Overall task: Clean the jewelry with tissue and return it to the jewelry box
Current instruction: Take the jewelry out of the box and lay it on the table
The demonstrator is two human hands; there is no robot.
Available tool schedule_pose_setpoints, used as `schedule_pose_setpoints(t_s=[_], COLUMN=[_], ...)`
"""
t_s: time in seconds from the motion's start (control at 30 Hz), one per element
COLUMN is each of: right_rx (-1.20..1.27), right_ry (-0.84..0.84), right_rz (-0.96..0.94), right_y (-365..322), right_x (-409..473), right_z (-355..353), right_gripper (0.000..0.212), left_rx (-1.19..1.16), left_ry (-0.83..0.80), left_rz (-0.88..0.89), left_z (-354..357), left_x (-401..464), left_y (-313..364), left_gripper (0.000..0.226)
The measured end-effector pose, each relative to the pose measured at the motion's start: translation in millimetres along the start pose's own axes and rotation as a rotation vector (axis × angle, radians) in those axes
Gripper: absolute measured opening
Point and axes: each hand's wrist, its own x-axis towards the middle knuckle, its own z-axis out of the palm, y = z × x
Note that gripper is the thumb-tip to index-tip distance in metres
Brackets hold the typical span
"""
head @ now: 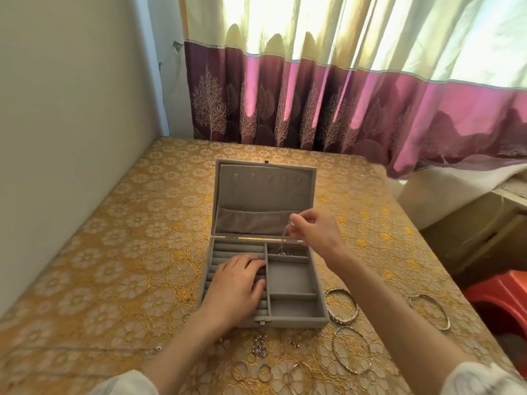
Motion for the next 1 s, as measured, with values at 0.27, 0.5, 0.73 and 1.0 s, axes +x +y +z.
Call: schedule_pose_setpoints(t_s=[0.27, 0.5, 0.73, 1.0], right_rx=[0.181, 0.35, 0.597, 0.96], right_ry=[0.006, -0.005, -0.059, -0.034], right_rz=[-0.123, -0.237, -0.137, 0.145], right_y=[-72, -126, -130, -64], right_x=[-16, -46, -73, -106], right_z=[-53, -97, -137, -162], right_gripper=[0.013, 0.016, 0.013, 0.019], left_rx=[-0.301, -0.676, -0.921, -0.822], left_ry=[0.023, 0.093, -0.03, -0.212], left_rz=[0.009, 0.051, 0.066, 0.041], left_z=[-74, -121, -146, -128], left_x=[38, 44, 13, -23], left_y=[41, 92, 113, 121], left_gripper=[0.038, 0.025, 0.015, 0.014])
